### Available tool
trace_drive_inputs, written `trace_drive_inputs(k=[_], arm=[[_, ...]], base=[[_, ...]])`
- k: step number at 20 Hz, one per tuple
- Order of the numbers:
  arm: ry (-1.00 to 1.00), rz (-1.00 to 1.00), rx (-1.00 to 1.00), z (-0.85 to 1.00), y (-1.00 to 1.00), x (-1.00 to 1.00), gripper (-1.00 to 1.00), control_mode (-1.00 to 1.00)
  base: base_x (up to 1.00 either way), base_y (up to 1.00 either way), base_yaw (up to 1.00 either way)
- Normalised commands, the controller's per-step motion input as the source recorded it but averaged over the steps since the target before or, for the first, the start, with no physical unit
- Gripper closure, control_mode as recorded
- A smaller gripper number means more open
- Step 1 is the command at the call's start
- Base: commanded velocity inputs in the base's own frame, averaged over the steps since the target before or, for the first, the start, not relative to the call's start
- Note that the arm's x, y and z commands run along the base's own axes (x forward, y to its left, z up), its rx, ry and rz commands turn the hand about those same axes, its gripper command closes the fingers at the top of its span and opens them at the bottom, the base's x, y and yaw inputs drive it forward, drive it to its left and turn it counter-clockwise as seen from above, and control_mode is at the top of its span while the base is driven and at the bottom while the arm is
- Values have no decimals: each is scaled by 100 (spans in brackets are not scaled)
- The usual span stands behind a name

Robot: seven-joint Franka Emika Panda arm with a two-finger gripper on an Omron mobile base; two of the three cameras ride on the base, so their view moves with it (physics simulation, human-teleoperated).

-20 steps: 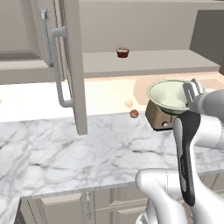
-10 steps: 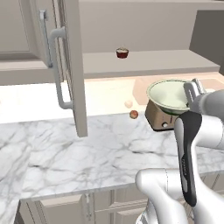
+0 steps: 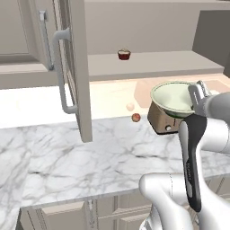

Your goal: Pick the mug and place it in the sink. Pick the bowl and place it in the open cabinet and then close the cabinet.

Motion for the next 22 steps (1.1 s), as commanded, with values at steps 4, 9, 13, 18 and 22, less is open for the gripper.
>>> trace_drive_inputs(k=[4, 9, 13, 18, 22], arm=[[0, 0, 0, 0, 0, 0, 100, 100], [-7, -1, 0, 34, 0, -24, 100, -100], [-13, -1, 0, 49, 0, -30, 100, -100], [-1, -2, 0, 33, 7, -1, 100, -100], [0, -1, 0, 31, 8, 23, 100, -100]], base=[[4, 23, -5], [0, 0, -1], [0, 0, 0], [0, 0, 0], [0, 0, 0]])
